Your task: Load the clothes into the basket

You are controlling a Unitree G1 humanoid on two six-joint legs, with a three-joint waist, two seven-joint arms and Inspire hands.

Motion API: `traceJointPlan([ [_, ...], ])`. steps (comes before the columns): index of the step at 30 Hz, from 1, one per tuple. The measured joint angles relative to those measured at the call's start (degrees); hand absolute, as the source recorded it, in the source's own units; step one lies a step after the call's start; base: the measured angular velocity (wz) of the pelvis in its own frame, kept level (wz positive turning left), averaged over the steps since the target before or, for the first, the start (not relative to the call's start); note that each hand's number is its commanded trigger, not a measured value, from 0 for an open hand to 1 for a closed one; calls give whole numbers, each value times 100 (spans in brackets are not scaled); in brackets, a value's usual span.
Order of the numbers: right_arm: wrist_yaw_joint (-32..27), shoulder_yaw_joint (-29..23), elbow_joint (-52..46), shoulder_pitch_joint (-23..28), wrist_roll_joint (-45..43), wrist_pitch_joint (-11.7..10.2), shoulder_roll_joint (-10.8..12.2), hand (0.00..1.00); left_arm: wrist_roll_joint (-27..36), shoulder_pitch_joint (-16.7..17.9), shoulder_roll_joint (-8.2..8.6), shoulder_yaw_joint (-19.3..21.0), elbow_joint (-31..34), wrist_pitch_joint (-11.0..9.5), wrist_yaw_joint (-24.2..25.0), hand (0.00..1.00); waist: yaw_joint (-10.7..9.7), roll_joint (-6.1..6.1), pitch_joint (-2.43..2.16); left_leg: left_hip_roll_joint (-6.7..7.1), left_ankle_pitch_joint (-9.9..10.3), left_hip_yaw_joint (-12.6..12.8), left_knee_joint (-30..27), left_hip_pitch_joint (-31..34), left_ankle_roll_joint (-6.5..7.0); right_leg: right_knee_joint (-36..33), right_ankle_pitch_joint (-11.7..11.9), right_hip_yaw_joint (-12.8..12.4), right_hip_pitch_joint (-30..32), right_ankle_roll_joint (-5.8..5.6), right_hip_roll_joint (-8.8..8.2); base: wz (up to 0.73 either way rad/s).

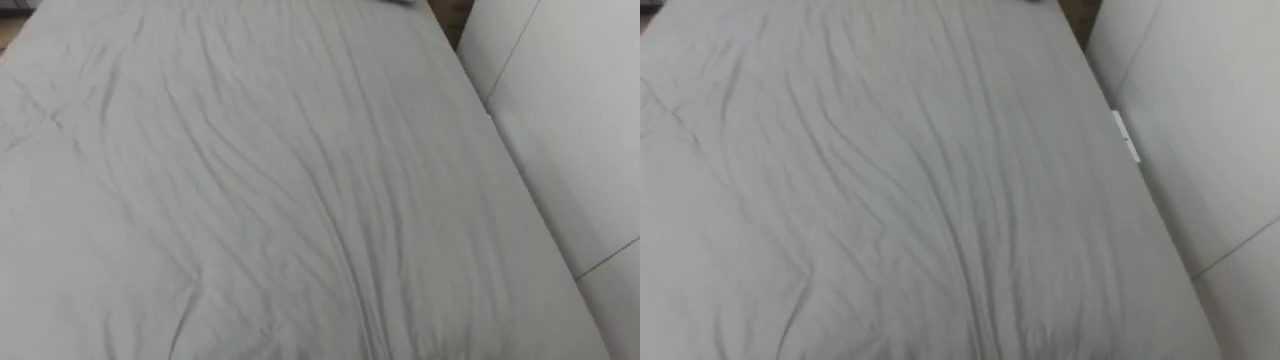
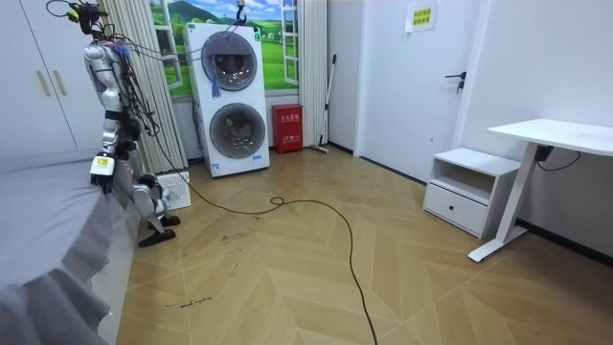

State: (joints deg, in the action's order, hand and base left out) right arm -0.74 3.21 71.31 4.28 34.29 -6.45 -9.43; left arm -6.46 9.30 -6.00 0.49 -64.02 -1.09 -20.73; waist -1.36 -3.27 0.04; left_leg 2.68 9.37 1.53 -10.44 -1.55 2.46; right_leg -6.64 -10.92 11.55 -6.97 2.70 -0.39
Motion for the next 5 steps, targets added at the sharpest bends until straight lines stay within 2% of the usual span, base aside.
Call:
traceJointPlan([
  [5, -6, -23, -3, 38, -7, -1, -7, 0, -105, 52, 30, 96, -8, -55, -11, 0, 11, 13, -3, 12, 28, -6, -3, -16, 2, -9, -14, 4, -43, 2, -3, 0],
])
